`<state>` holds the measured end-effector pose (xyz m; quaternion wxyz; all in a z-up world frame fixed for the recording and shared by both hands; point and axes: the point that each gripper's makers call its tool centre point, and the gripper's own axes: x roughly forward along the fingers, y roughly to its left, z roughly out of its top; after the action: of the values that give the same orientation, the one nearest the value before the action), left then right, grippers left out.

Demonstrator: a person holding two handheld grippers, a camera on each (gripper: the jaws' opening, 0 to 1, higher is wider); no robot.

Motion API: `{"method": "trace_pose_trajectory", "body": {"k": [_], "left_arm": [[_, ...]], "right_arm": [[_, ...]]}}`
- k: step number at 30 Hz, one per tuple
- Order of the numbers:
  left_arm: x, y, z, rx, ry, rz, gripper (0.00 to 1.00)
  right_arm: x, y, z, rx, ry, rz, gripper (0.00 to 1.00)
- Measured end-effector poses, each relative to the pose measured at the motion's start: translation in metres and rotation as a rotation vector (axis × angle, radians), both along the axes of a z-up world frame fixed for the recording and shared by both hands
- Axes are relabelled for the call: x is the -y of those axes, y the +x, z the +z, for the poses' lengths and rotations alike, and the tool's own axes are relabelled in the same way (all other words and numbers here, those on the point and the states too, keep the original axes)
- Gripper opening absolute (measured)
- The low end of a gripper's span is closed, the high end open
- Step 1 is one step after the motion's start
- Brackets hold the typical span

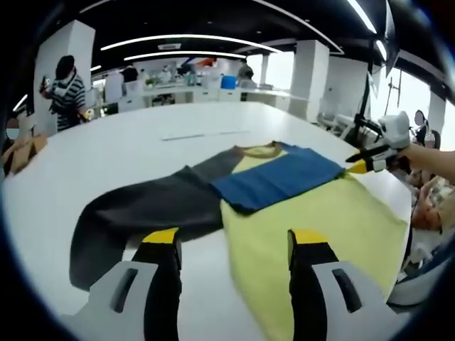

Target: Fold the garment on the visible template until the final outline fits inside the template.

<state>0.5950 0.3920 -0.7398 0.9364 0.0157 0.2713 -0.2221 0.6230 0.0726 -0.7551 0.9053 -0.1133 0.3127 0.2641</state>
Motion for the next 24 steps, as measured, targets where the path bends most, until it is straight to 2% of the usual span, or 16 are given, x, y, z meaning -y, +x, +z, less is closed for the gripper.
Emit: {"method": "trace_pose_trajectory", "body": {"k": [6,9,12,19,24], "left_arm": [[-0.003,0.012,-0.023,-0.060,0.003,0.034,0.39],[-0.002,0.016,-0.032,-0.103,-0.027,0.062,0.36],[0.000,0.021,-0.038,-0.117,-0.025,0.062,0.33],[0.003,0.033,-0.041,-0.124,-0.052,0.088,0.27],[0.006,0.034,-0.041,-0.127,-0.053,0.098,0.16]], "right_arm": [[0.002,0.004,-0.005,0.003,-0.032,0.005,0.14],[0.004,0.004,-0.009,-0.005,-0.046,0.012,0.12],[0.003,0.003,-0.013,-0.009,-0.067,0.023,0.09],[0.001,0.004,-0.016,-0.008,-0.092,0.030,0.05],[0.002,0.005,-0.018,0.000,-0.124,0.040,0.02]]}}
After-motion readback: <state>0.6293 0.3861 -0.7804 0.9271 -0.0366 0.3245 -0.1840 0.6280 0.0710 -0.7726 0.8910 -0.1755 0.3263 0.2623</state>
